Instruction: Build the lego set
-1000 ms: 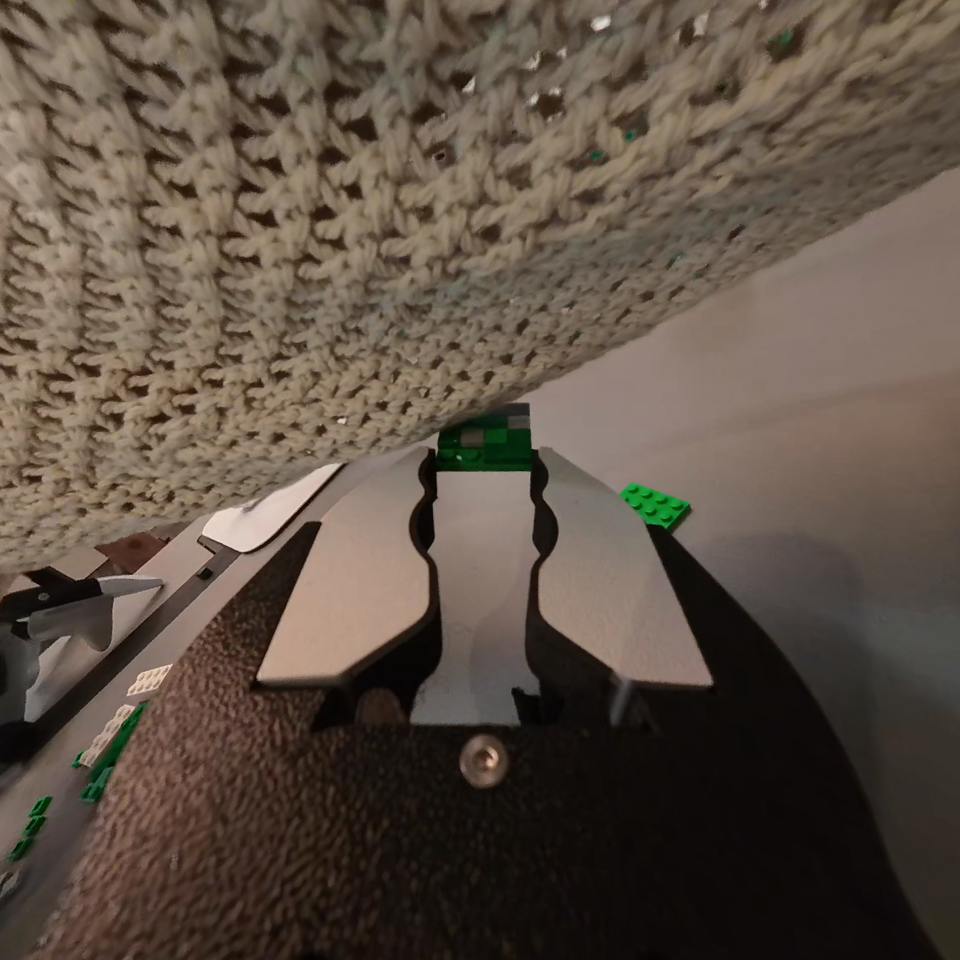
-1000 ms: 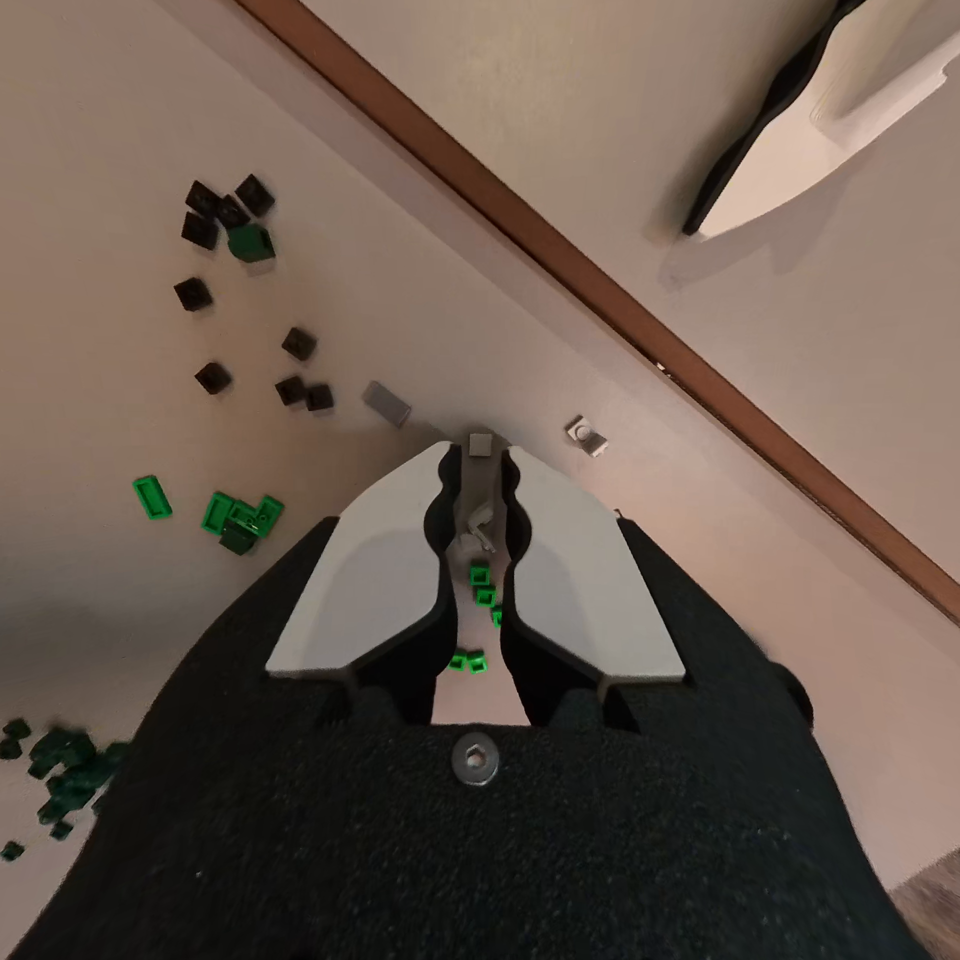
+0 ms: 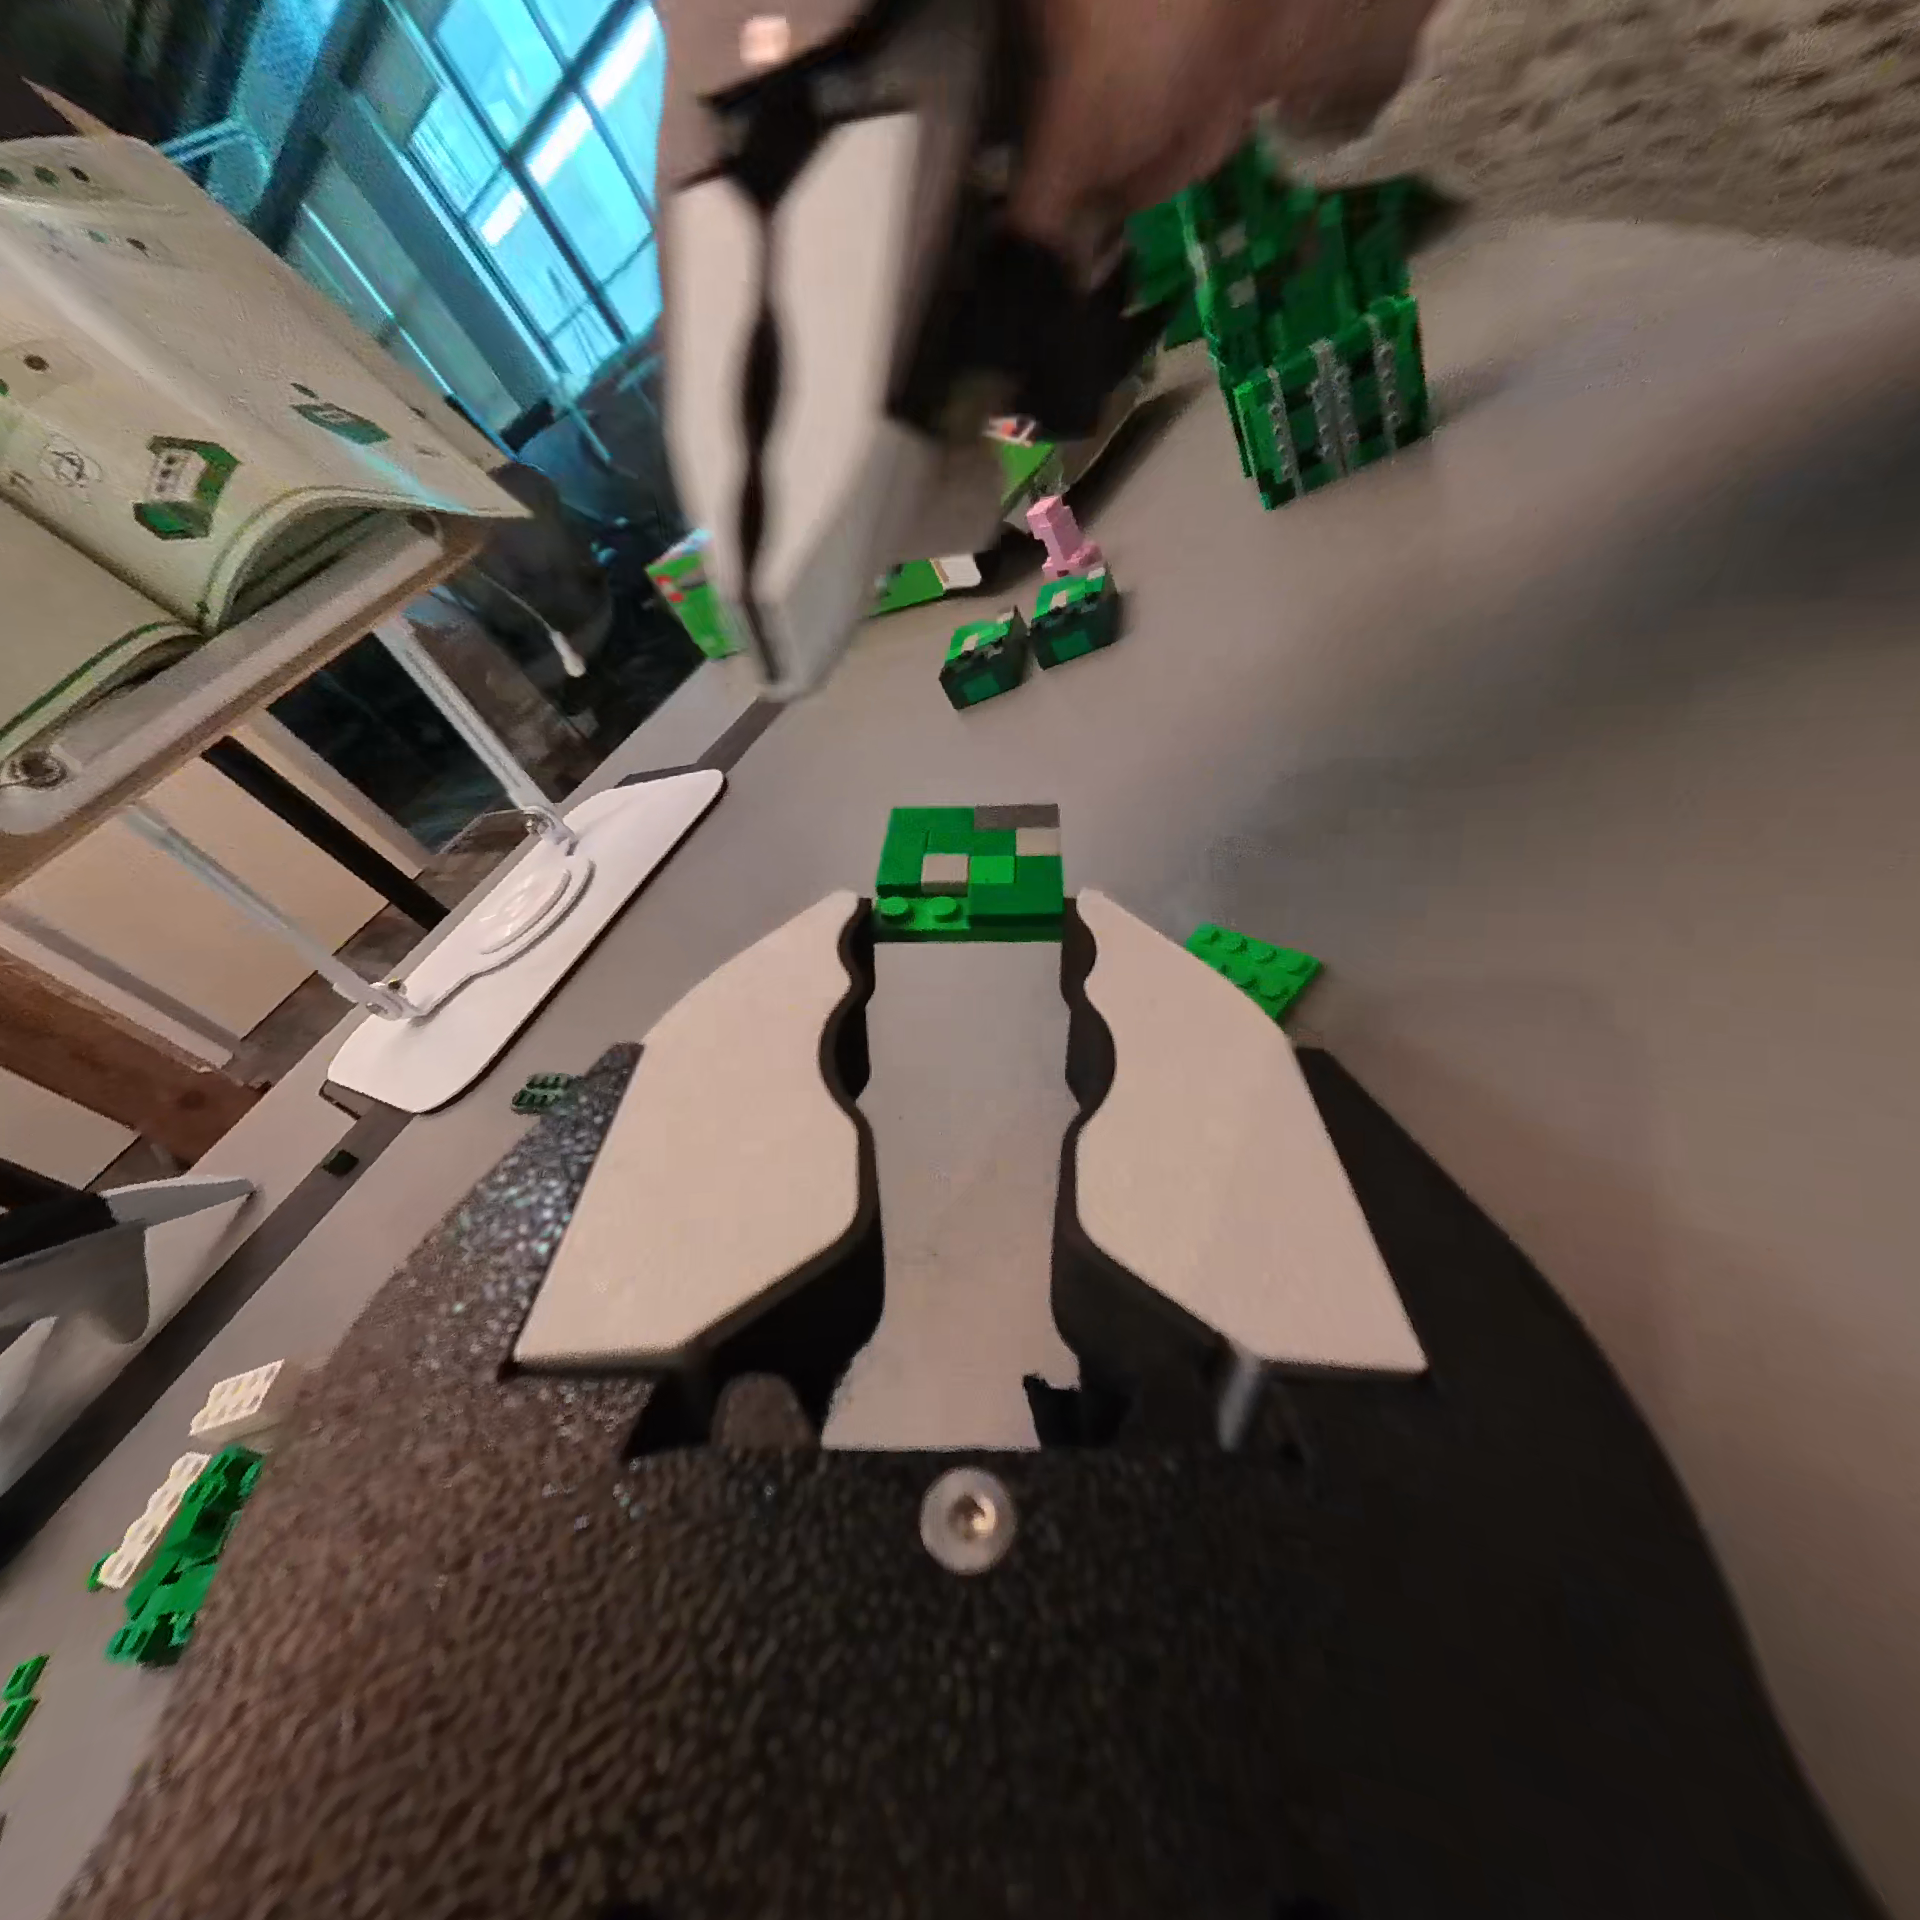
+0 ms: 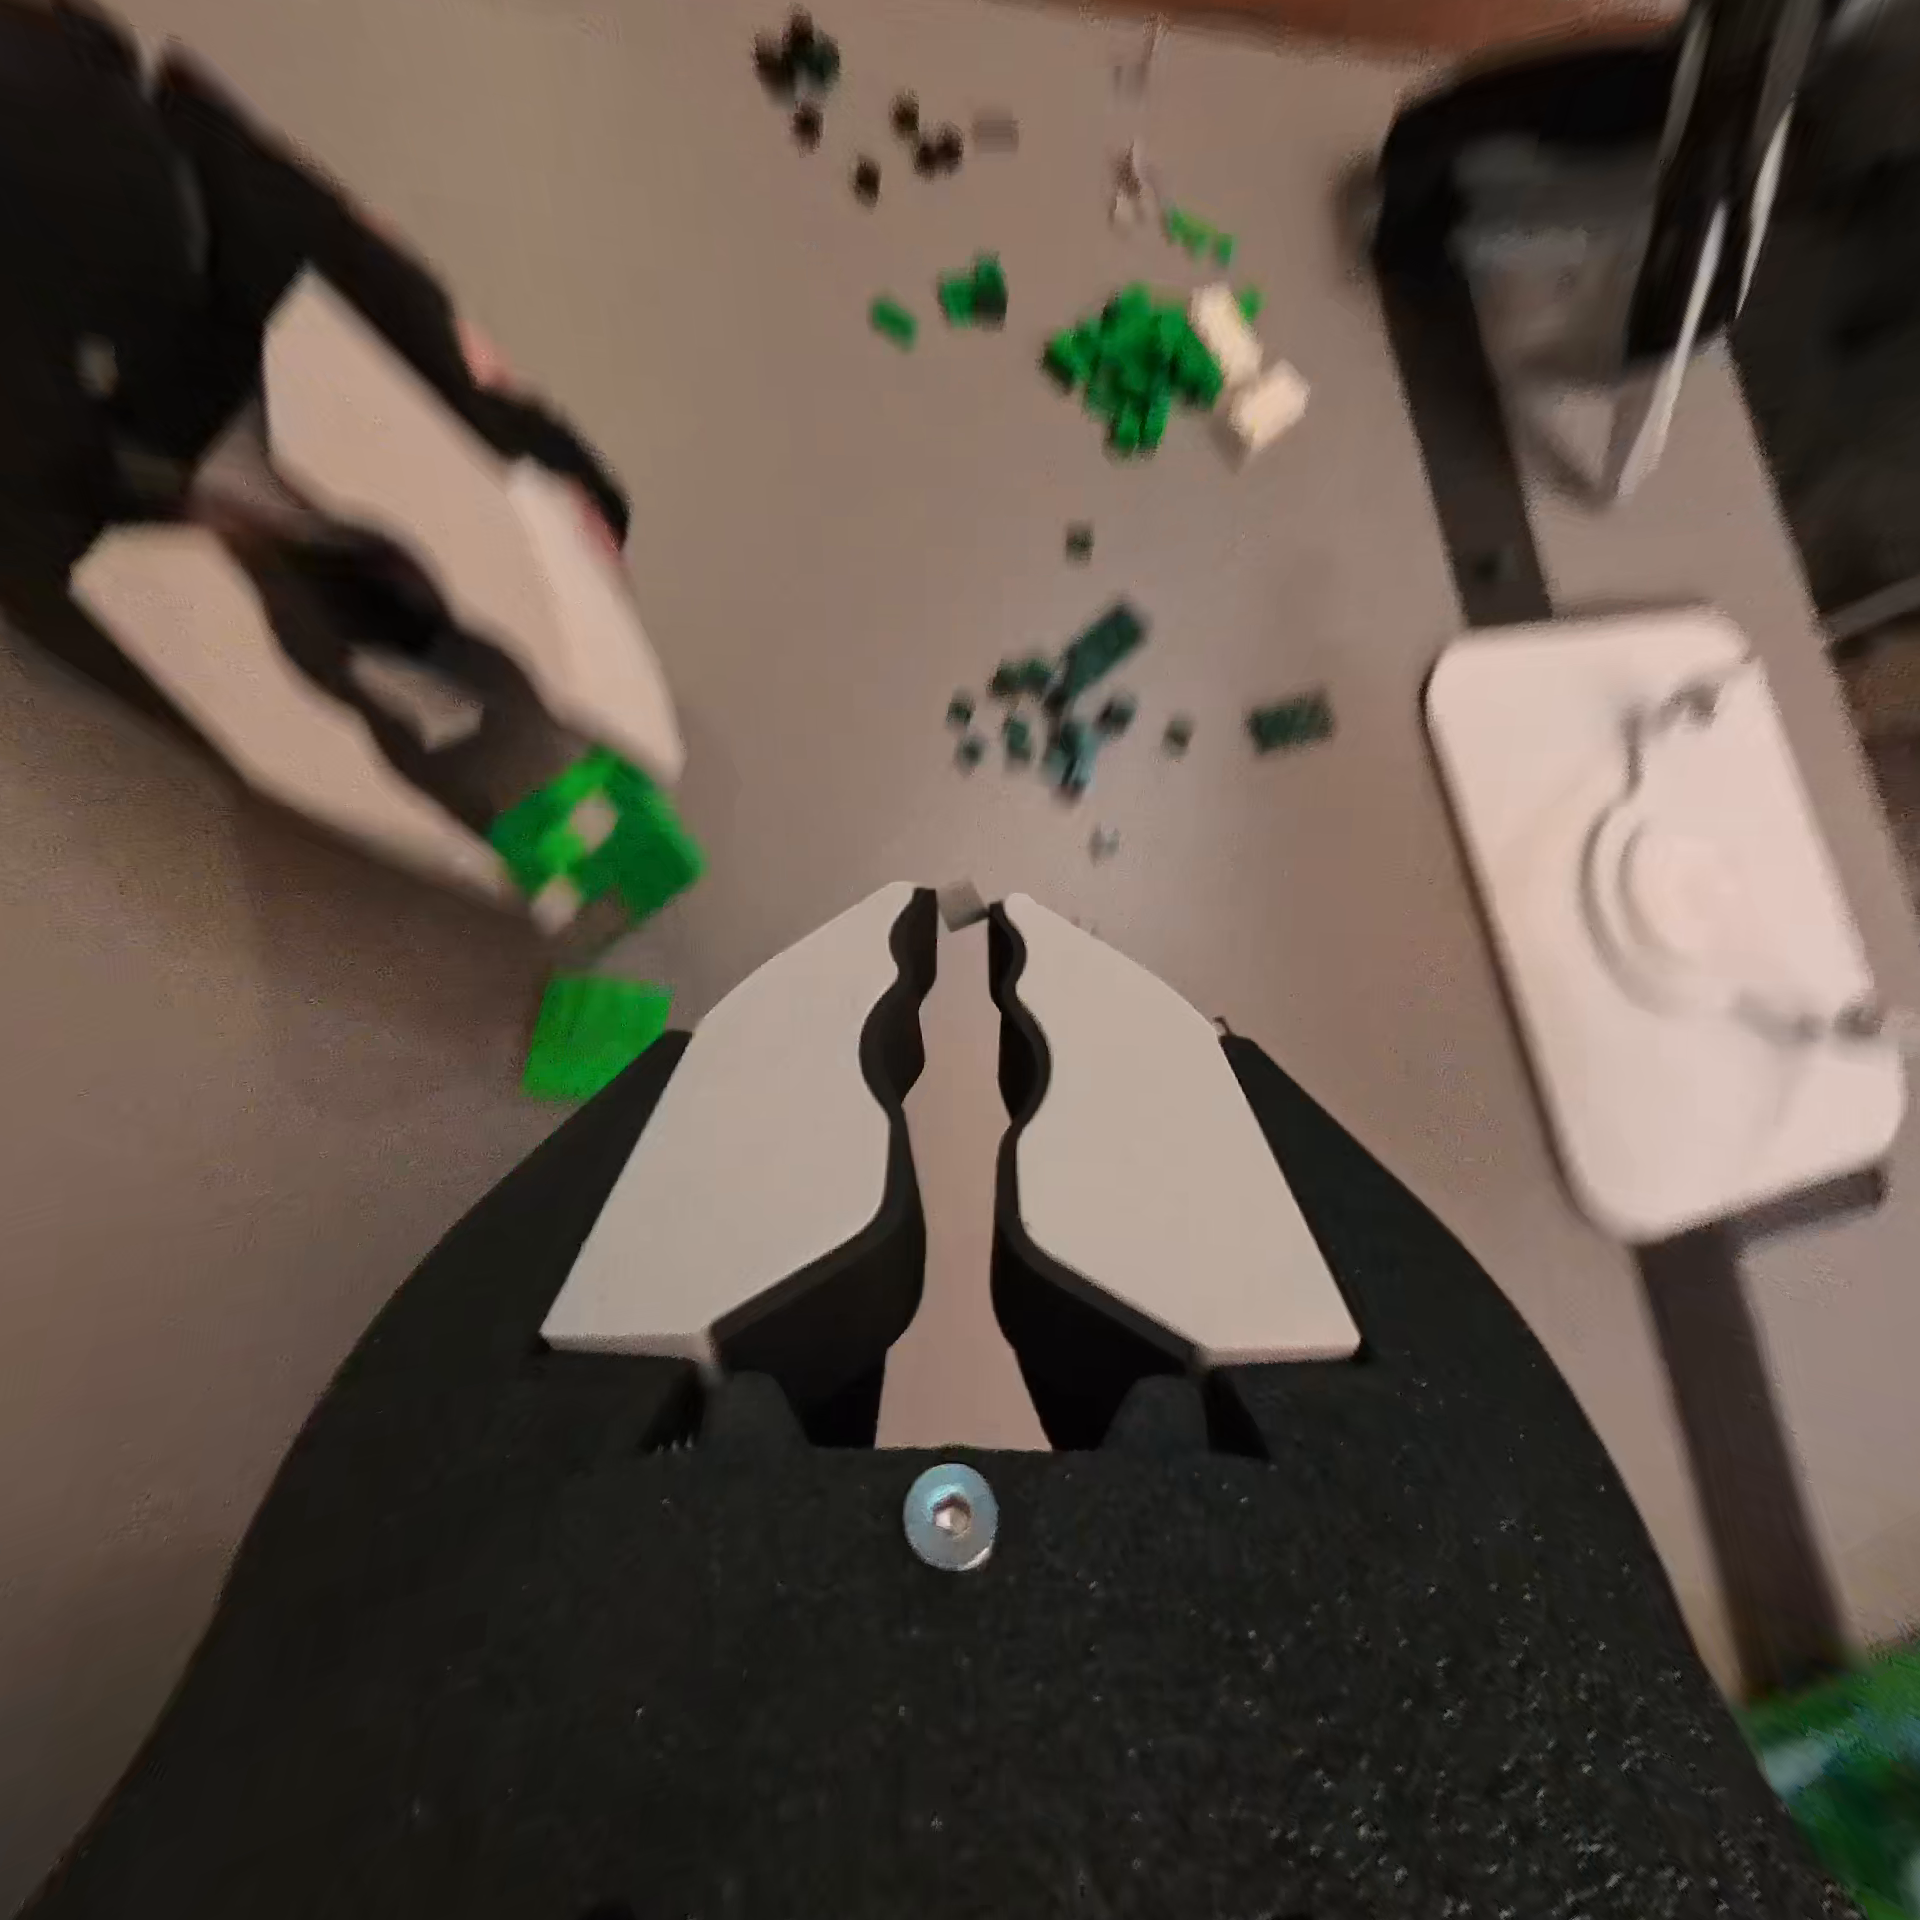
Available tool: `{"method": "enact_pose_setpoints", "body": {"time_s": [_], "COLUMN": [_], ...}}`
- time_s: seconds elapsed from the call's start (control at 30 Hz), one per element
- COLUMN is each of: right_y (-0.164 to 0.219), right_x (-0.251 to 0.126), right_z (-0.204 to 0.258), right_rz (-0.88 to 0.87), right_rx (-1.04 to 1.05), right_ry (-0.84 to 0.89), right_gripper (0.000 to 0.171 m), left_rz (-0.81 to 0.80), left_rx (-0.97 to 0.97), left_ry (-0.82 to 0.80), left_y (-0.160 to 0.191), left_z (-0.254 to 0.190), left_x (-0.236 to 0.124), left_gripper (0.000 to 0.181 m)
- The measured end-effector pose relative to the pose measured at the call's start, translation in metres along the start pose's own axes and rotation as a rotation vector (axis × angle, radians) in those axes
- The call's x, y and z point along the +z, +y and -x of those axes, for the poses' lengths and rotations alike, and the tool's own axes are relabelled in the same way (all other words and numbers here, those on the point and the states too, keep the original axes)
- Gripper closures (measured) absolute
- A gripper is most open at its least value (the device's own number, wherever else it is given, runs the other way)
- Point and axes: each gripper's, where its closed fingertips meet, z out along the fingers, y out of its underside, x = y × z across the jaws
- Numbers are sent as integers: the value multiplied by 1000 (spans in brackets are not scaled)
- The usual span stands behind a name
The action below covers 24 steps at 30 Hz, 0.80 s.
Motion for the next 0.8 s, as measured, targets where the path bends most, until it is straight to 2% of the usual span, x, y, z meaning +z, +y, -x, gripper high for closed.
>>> {"method": "enact_pose_setpoints", "body": {"time_s": [0.13,0.27,0.6,0.8], "right_y": [74,108,112,103], "right_x": [-5,3,7,1], "right_z": [49,80,90,95], "right_rz": [149,249,222,91], "right_rx": [84,86,123,34], "right_ry": [-1,6,-50,-135], "right_gripper": [162,162,161,149], "left_rz": [31,52,61,59], "left_rx": [42,86,104,113], "left_ry": [28,45,58,89], "left_y": [4,7,8,8], "left_z": [-7,-13,-15,-19], "left_x": [2,3,4,4], "left_gripper": [146,146,146,146]}}
